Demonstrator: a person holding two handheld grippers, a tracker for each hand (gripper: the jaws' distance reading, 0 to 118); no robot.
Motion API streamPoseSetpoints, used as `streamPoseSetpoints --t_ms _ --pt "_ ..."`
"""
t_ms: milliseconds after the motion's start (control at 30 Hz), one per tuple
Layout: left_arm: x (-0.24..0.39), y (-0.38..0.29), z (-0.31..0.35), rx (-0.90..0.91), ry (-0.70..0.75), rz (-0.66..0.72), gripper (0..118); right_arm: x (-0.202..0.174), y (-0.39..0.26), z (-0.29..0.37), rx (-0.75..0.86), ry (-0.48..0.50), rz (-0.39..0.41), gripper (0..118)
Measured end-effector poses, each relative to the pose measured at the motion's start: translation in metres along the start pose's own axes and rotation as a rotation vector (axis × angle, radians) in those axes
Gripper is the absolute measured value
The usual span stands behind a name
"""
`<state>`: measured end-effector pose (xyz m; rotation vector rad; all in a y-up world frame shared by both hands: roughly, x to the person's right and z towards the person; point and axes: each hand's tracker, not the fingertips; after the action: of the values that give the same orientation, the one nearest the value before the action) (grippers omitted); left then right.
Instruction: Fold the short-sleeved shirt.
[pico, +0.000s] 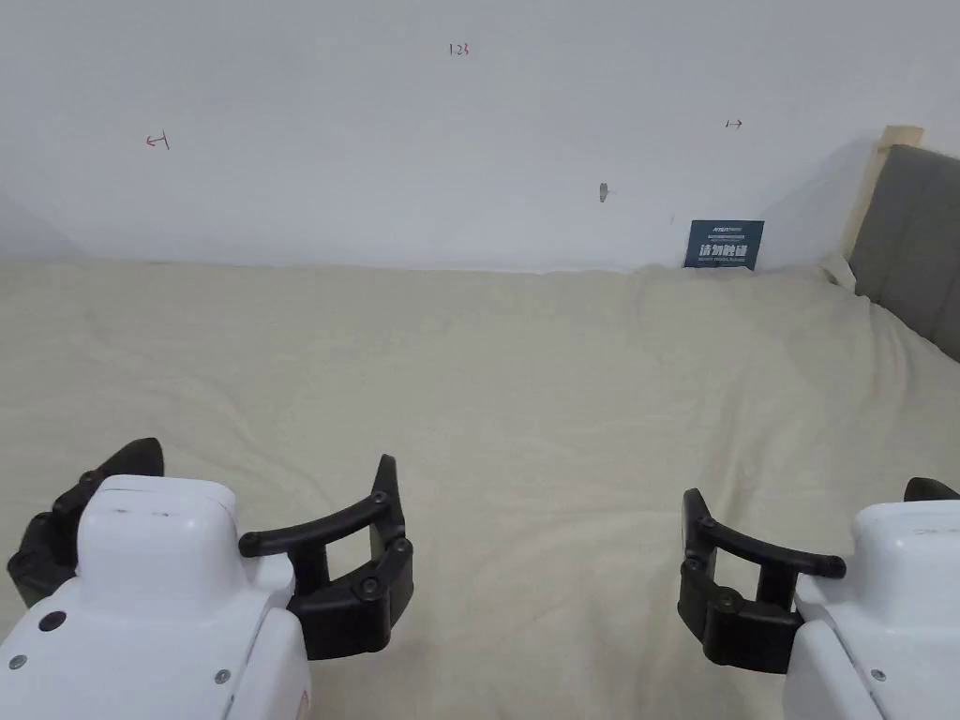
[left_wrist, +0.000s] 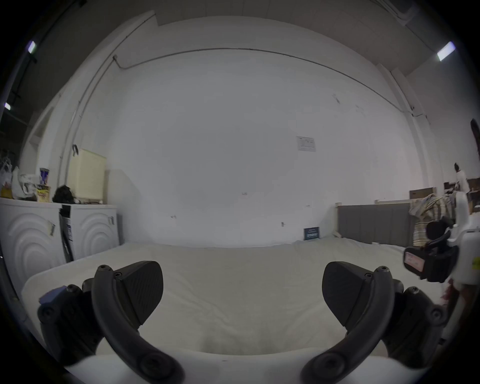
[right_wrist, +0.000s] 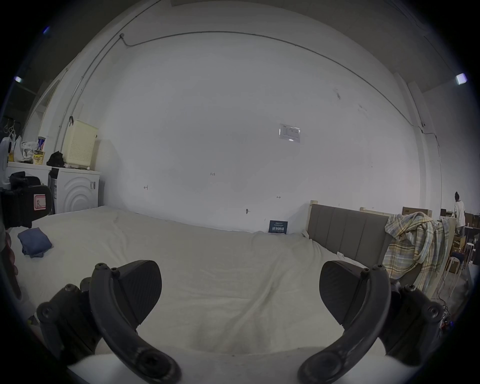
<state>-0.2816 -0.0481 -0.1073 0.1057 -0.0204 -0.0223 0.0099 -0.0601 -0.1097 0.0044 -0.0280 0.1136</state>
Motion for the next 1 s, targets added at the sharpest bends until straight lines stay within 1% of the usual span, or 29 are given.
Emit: streamPoseSetpoints --t_ms 67,167,333,433,500,533,600,700,733,767,833,1000 --pt "0.002 -0.001 -0.004 -0.002 0.07 -0.036 118 -0.001 0.0 -0.002 0.003 -0.004 0.005 118" --pt "0.004 -0.002 -0.009 -0.031 0.08 -0.041 118 -0.001 0.0 -0.002 0.005 -0.003 -0.006 118" --pt "0.008 -0.007 -0.012 -0.058 0.192 -0.059 118 -0.004 -0.002 -0.005 -0.006 0.007 -0.004 118" --pt "0.005 -0.011 -0.01 -0.032 0.18 -0.014 118 -0.006 -0.003 -0.007 -0.012 0.017 0.005 118" --pt "-0.001 -0.01 -0.011 -0.076 0.107 0.051 118 -0.007 -0.004 -0.007 -0.017 0.023 0.008 118" --pt "-0.003 -0.009 -0.013 -0.093 0.097 0.078 118 -0.007 -0.004 -0.007 -0.018 0.025 0.008 118" --pt "-0.001 -0.007 -0.017 -0.111 0.198 0.09 118 -0.008 -0.005 -0.009 -0.026 0.029 0.009 118" --pt "0.006 -0.003 -0.023 -0.157 0.383 0.042 118 -0.009 -0.006 -0.01 -0.039 0.037 0.009 118" --pt "0.009 -0.004 -0.023 -0.178 0.414 0.002 118 -0.008 -0.006 -0.011 -0.039 0.039 0.007 118" --pt "0.01 -0.005 -0.024 -0.176 0.414 -0.022 118 -0.009 -0.006 -0.011 -0.039 0.042 0.005 118" --pt "0.008 -0.006 -0.022 -0.142 0.325 -0.028 118 -0.009 -0.006 -0.013 -0.044 0.046 0.006 118" --pt "0.01 -0.012 -0.013 -0.068 0.283 -0.045 118 -0.011 -0.006 -0.012 -0.046 0.057 0.012 118"
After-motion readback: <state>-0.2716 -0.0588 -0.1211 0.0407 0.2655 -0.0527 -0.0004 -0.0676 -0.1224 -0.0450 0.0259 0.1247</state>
